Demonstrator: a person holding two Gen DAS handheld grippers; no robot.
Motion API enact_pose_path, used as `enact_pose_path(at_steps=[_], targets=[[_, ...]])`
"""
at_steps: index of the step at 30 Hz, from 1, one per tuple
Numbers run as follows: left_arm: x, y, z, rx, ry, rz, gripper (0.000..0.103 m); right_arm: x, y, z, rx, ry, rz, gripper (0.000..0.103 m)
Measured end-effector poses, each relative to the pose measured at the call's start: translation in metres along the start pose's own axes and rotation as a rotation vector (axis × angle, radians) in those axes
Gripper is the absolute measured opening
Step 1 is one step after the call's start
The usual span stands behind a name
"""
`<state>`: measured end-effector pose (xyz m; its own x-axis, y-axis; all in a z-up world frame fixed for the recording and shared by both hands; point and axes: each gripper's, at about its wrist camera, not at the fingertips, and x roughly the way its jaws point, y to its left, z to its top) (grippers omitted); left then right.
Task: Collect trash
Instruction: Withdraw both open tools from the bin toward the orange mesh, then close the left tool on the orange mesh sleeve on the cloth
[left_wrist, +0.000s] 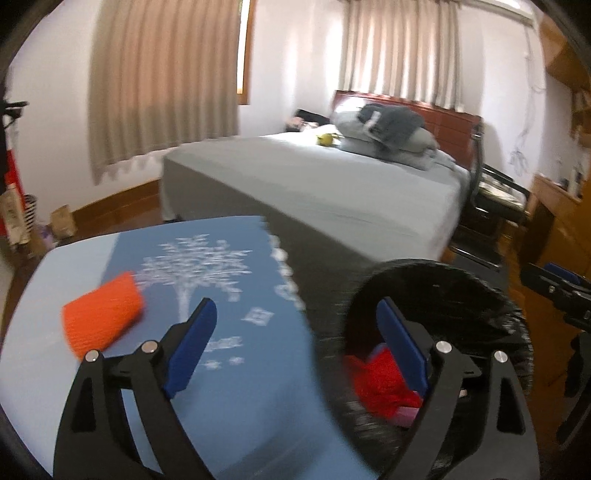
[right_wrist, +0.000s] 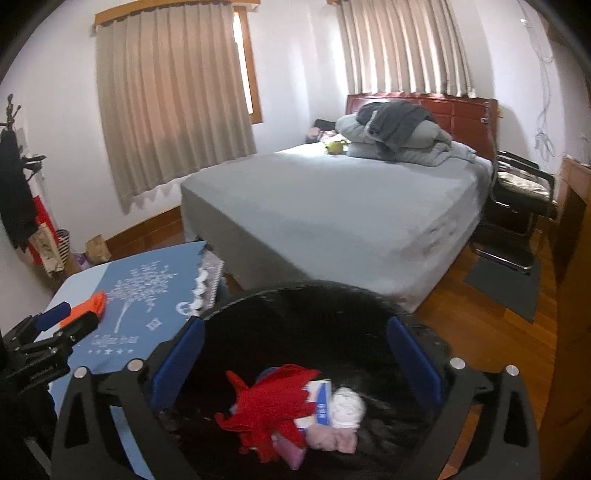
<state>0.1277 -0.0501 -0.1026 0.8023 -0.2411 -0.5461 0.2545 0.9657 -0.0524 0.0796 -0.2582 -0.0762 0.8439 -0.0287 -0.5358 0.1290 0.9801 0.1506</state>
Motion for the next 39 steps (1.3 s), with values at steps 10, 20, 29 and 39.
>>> enact_pose_path(at_steps=[10, 20, 29, 39], targets=[[-0.015, 0.08, -0.008, -0.06, 0.003, 0.169, 0.086, 0.03, 0.081, 0.003, -0.095, 0.02, 0.131, 0.097], [-0.004, 0.152, -0.012, -0.135, 0.013, 0.279, 0.086, 0.078, 0.156, 0.006, -0.149, 0.042, 0.214, 0.097], [0.032, 0.198, -0.013, -0.192, 0.052, 0.323, 0.086, 0.125, 0.212, 0.001, -0.173, 0.089, 0.247, 0.097], [0.076, 0.227, -0.022, -0.236, 0.153, 0.308, 0.086, 0.159, 0.243, -0.007, -0.201, 0.128, 0.256, 0.097]])
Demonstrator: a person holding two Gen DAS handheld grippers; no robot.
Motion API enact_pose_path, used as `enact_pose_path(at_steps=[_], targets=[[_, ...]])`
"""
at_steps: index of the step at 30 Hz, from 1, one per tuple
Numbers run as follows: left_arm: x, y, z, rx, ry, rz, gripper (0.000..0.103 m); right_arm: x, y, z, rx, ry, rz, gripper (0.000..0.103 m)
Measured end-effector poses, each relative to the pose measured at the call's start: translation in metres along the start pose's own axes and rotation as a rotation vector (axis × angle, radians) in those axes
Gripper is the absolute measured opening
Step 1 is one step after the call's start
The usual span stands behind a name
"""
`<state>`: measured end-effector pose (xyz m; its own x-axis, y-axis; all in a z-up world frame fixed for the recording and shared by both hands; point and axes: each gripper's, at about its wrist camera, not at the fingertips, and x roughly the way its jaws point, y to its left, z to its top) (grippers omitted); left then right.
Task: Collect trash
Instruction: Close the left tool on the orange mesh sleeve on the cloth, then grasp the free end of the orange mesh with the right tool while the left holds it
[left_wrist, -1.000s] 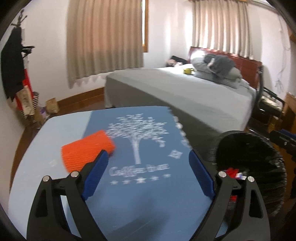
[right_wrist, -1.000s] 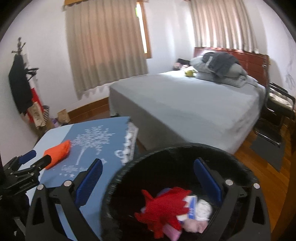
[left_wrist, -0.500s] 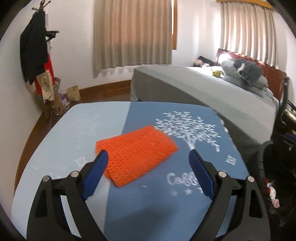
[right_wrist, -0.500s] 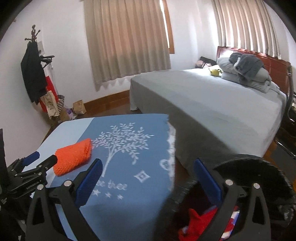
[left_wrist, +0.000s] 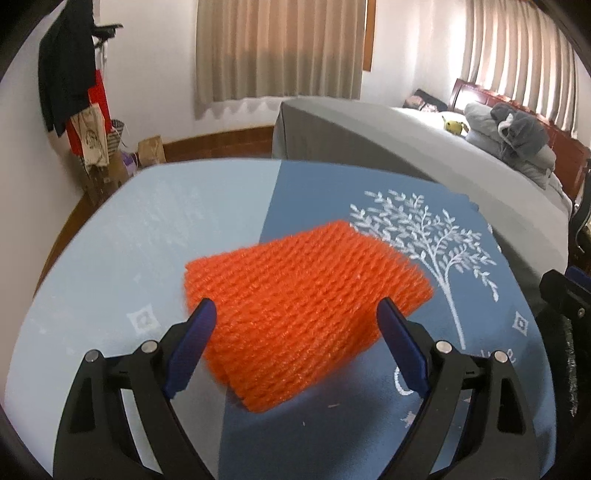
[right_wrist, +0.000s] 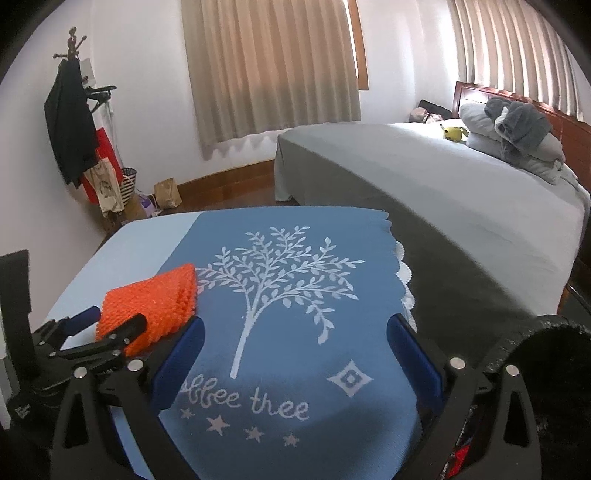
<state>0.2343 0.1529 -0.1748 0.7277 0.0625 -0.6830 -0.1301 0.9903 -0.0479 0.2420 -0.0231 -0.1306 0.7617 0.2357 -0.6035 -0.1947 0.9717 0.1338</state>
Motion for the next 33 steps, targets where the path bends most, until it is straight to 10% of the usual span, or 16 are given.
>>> enact_pose_path(at_steps=[11, 17, 19, 33], targets=[[0.01, -0.017, -0.003, 0.07, 0.047, 0.039, 0.083, 0.012, -0.001, -0.008, 0.002, 0.027, -0.009, 0.097], [0.003, -0.015, -0.003, 0.07, 0.018, 0.023, 0.053, 0.013, 0.003, -0.014, -0.006, 0.04, -0.007, 0.097], [0.0, -0.014, -0.002, 0.062, 0.006, 0.005, 0.024, 0.013, 0.004, -0.015, -0.01, 0.045, -0.008, 0.097], [-0.03, -0.008, -0.001, 0.004, -0.067, -0.052, 0.009, 0.004, 0.002, -0.01, -0.01, 0.025, -0.003, 0.097]])
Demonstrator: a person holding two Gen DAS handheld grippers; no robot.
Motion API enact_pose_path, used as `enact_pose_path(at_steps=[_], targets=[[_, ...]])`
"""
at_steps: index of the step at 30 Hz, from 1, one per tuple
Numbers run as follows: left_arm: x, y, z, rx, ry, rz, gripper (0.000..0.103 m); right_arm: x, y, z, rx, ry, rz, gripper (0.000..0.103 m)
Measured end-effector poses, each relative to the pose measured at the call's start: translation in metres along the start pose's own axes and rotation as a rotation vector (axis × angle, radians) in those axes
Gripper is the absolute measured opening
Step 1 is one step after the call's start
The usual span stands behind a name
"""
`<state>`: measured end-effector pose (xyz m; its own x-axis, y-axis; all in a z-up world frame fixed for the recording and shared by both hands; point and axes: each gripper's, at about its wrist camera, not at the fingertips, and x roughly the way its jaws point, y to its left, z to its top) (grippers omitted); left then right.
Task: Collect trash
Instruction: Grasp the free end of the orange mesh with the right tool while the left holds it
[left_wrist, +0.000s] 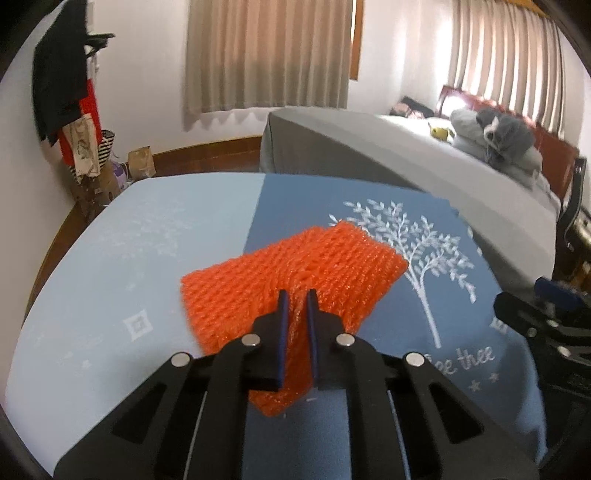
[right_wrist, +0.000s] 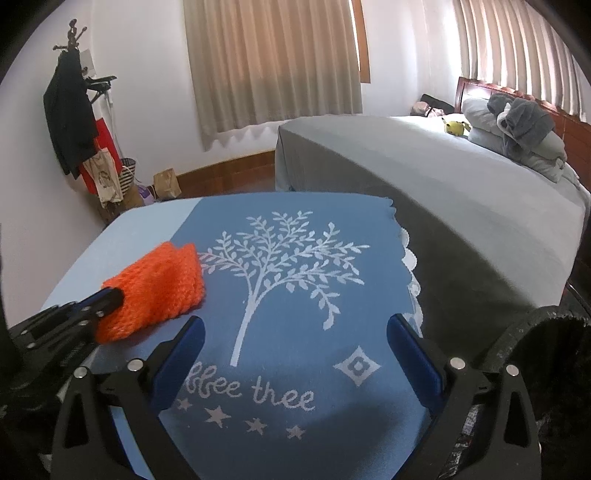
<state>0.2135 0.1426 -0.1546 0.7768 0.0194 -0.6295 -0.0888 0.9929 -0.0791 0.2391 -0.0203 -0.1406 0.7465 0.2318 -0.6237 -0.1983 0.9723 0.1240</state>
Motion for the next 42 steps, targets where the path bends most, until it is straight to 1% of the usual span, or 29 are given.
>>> enact_pose_path(at_steps=[3, 7, 9, 16, 20, 23, 28, 34, 35, 37, 39, 40, 42], targets=[[-0.017, 0.006, 0.001, -0.016, -0.029, -0.003, 0.009, 0.0, 0.002, 0.003, 0.003, -0.006, 0.003, 0.097], [-0.028, 0.013, -0.001, -0.005, -0.036, 0.018, 0.009, 0.002, 0.007, 0.004, -0.003, -0.006, 0.012, 0.097], [-0.031, 0.023, -0.004, -0.009, -0.037, 0.042, 0.009, 0.004, 0.011, 0.004, -0.009, -0.004, 0.019, 0.097], [-0.033, 0.061, -0.008, -0.022, -0.022, 0.146, 0.009, 0.014, 0.027, 0.0, -0.027, 0.016, 0.043, 0.097], [-0.032, 0.076, -0.009, -0.042, -0.018, 0.172, 0.009, 0.021, 0.041, 0.001, -0.042, 0.02, 0.063, 0.097], [-0.028, 0.081, -0.01, -0.035, -0.011, 0.192, 0.009, 0.033, 0.055, 0.005, -0.057, 0.033, 0.083, 0.097], [-0.02, 0.093, -0.013, -0.046, 0.009, 0.203, 0.009, 0.054, 0.075, 0.009, -0.089, 0.064, 0.101, 0.092], [-0.017, 0.098, -0.011, -0.061, 0.001, 0.203, 0.009, 0.076, 0.092, 0.012, -0.11, 0.109, 0.115, 0.077], [-0.016, 0.099, -0.01, -0.062, 0.001, 0.202, 0.009, 0.08, 0.095, 0.011, -0.115, 0.118, 0.114, 0.073], [-0.016, 0.1, -0.01, -0.064, -0.001, 0.2, 0.009, 0.088, 0.099, 0.008, -0.128, 0.154, 0.123, 0.062], [-0.015, 0.101, -0.008, -0.066, -0.005, 0.198, 0.009, 0.092, 0.103, 0.007, -0.136, 0.177, 0.153, 0.046], [-0.015, 0.102, -0.008, -0.067, -0.007, 0.198, 0.009, 0.091, 0.105, 0.007, -0.142, 0.176, 0.165, 0.042], [-0.014, 0.1, -0.009, -0.069, -0.007, 0.196, 0.009, 0.09, 0.108, 0.006, -0.16, 0.176, 0.193, 0.025]])
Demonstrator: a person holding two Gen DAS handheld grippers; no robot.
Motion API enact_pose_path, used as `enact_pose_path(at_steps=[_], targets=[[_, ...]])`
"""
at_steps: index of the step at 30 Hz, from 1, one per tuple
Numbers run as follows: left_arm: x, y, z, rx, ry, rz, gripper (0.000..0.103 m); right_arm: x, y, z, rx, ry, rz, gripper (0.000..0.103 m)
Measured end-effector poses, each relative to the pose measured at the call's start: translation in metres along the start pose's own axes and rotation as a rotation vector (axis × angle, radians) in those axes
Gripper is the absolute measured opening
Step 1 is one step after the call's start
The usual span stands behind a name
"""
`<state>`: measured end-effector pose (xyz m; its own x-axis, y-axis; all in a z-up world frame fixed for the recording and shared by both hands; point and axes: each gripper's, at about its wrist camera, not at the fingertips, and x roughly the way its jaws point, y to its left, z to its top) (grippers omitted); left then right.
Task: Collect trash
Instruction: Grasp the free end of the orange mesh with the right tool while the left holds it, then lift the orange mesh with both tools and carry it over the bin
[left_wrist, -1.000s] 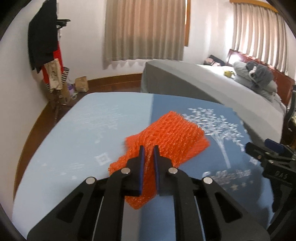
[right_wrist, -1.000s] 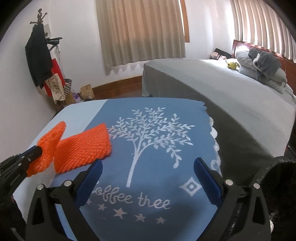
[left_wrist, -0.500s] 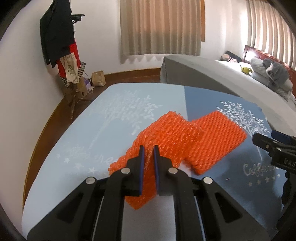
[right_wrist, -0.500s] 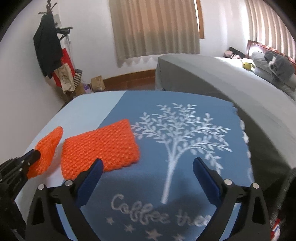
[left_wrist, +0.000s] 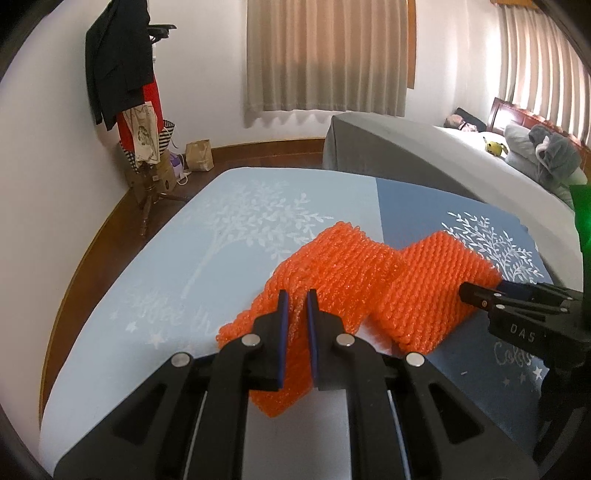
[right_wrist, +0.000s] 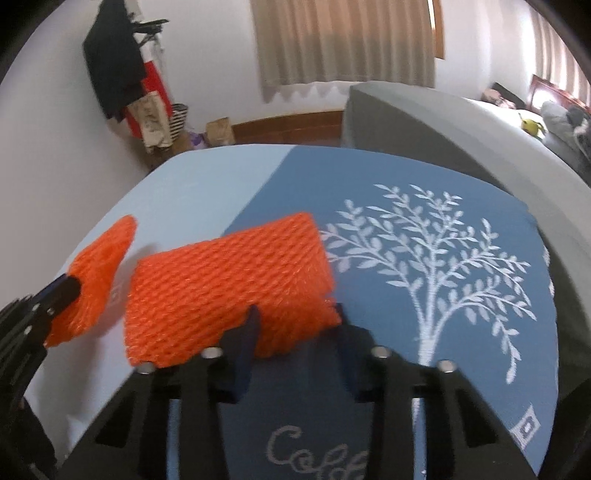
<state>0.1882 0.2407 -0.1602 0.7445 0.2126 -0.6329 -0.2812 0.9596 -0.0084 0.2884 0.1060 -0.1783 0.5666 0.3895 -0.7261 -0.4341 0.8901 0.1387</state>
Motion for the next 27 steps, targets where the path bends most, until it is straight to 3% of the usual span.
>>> enact_pose_path(at_steps=[3, 16, 27], targets=[[-0.001, -0.002, 0.001, -0.002, -0.002, -0.001, 0.009, -0.002, 0.006, -0.001, -0.026, -0.01, 0.024, 0.014], [-0.02, -0.014, 0.007, 0.003, -0.033, -0.026, 0.009, -0.053, -0.006, -0.001, 0.011, -0.102, 0.021, 0.013], [-0.049, -0.048, 0.014, 0.031, -0.071, -0.068, 0.009, -0.107, -0.021, -0.006, 0.015, -0.171, -0.017, 0.013]])
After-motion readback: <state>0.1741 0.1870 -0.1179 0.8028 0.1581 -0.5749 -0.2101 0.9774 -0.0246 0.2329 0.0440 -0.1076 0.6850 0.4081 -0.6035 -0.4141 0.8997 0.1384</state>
